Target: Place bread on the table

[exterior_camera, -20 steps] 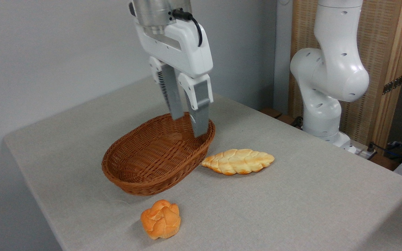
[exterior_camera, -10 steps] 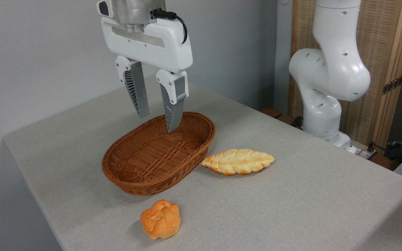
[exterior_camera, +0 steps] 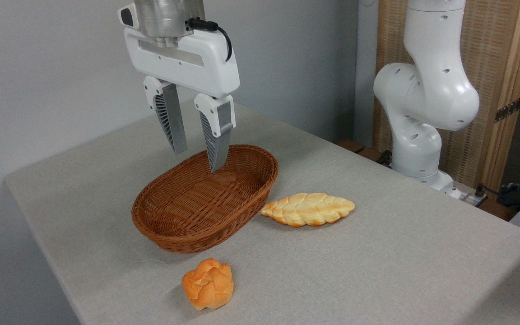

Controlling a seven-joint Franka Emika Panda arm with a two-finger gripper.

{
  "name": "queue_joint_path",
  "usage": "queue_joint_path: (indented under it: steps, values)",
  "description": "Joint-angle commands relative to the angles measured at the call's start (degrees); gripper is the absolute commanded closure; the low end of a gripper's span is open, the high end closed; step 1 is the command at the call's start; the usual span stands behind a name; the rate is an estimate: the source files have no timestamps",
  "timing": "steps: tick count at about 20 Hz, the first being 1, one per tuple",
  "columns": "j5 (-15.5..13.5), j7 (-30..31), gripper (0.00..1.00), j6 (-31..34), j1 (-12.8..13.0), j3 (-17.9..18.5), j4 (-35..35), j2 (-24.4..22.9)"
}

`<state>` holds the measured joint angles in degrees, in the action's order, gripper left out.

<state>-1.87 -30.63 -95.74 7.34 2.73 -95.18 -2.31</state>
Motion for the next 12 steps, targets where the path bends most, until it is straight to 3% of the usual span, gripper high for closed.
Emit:
queue_joint_path:
  steps: [1,4,12]
  values:
    - [-0.9,-0.7,0.00,-0.5,-1.8,-1.2,1.0,0.4]
    - [-0.9,-4.9,0.00,-0.4,-1.8,-0.5,1.3,0.2]
    - [-0.8,-6.2,0.00,0.6,-1.9,-0.4,1.4,0.1]
